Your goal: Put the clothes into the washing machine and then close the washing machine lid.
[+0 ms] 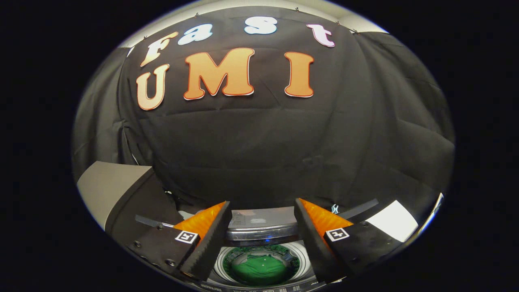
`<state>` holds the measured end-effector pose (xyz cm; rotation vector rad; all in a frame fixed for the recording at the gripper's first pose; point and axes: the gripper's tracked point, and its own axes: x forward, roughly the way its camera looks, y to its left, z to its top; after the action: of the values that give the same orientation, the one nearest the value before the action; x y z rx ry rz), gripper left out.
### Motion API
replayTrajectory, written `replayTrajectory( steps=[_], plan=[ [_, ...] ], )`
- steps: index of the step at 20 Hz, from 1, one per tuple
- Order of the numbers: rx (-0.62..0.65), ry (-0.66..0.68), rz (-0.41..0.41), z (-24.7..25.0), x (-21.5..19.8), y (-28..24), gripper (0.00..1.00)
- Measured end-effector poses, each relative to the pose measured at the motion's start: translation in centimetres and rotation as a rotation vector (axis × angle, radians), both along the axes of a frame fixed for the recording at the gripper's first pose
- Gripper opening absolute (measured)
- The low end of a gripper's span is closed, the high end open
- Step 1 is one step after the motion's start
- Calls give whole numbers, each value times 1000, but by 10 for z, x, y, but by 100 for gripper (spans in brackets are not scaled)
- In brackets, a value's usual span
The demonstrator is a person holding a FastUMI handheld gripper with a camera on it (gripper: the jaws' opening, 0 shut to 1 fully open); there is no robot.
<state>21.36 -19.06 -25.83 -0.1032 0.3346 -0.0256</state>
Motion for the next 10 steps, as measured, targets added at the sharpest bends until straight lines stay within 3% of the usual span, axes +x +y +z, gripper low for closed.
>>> replayTrajectory(
  steps=[3,7,10],
  plan=[
    [-10,58,-30,-30,-17,-11,99],
    [84,130,-72,-76,-42,-17,100],
    [114,153,-95,-83,-51,-22,100]
  ],
)
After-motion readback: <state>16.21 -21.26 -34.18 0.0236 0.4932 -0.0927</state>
